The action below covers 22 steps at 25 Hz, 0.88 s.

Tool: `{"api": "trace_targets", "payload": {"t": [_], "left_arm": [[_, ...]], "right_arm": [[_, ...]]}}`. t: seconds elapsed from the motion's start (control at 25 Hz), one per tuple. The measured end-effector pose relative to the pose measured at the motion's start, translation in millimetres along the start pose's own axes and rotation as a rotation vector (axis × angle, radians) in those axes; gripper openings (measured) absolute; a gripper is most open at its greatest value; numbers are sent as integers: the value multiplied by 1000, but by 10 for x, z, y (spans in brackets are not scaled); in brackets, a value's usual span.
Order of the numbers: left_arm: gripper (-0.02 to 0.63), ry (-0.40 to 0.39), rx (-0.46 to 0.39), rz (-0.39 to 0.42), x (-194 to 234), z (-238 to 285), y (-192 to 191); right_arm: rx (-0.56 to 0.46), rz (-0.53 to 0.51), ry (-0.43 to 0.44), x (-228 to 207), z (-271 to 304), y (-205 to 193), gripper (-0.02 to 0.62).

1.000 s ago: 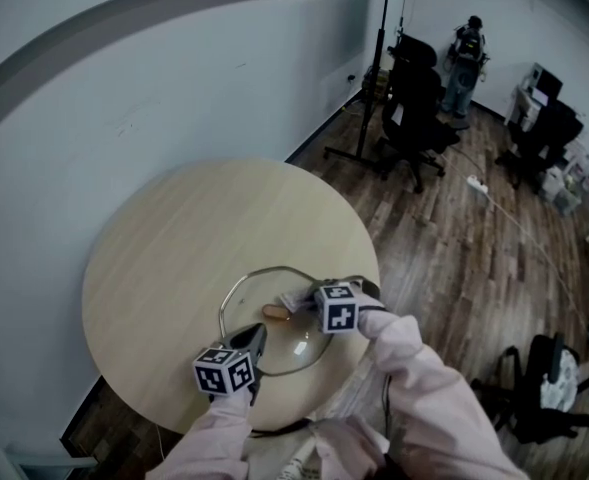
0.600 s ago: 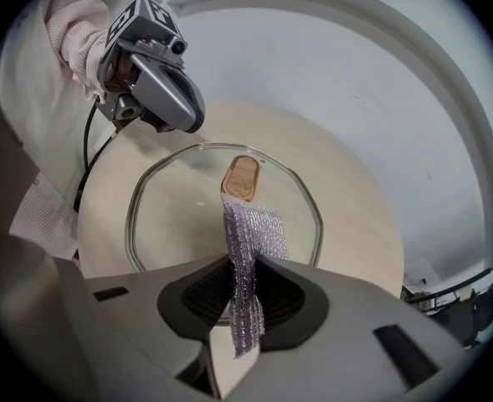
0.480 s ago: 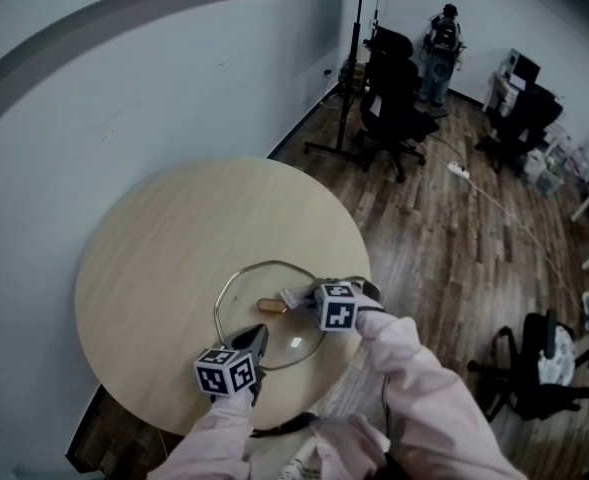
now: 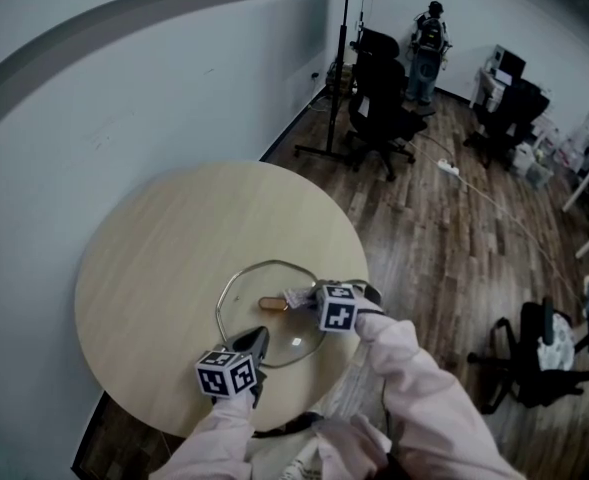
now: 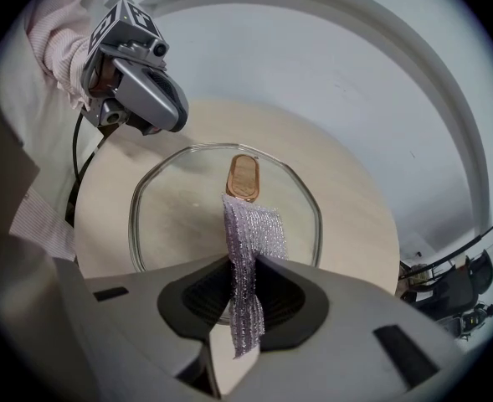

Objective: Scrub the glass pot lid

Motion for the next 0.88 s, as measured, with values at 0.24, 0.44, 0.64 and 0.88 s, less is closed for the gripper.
{"api": "trace_targets", "payload": {"t": [0.24, 0.44, 0.64, 0.88], "left_arm": [[-3, -34, -7, 1, -16, -69, -20], [-3, -43, 2, 15, 21, -133, 4], [-3, -51, 7, 24, 61, -232, -10], [-3, -60, 37, 52, 95, -311, -42]], "right_arm": [[3, 38, -12, 81, -23, 38, 87], [39, 80, -20, 108, -29, 35, 87], [47, 119, -32, 177, -46, 70, 87], [45, 186, -53, 277, -81, 113, 87]]}}
Point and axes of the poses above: the fingertips, and each gripper's own axes: z forward along the fingers, x to its left, y out of its top, the point moved 4 cm from there along -z, backward along the fingers, and after that the axes turned 9 degrees about -z, right-handed, at the moved point
